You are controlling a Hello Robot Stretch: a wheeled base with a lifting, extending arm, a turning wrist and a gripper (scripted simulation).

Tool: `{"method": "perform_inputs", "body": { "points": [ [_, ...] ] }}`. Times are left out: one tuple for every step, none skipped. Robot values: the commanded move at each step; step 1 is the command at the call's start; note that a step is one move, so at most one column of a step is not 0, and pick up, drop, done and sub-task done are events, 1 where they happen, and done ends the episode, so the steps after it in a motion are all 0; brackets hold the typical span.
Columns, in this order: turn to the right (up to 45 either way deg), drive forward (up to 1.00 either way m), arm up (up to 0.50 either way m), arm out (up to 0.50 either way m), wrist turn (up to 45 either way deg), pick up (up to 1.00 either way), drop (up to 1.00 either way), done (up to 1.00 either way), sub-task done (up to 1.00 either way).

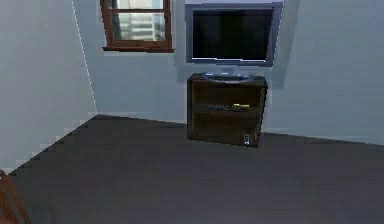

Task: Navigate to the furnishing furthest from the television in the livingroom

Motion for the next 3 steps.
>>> {"method": "perform_inputs", "body": {
  "points": [
    [-45.0, 0.00, 0.00, 0.00, 0.0, 0.00, 0.00, 0.00, 0.00],
    [-45.0, 0.00, 0.00, 0.00, 0.0, 0.00, 0.00, 0.00, 0.00],
    [-45.0, 0.00, 0.00, 0.00, 0.0, 0.00, 0.00, 0.00, 0.00]
  ]
}}
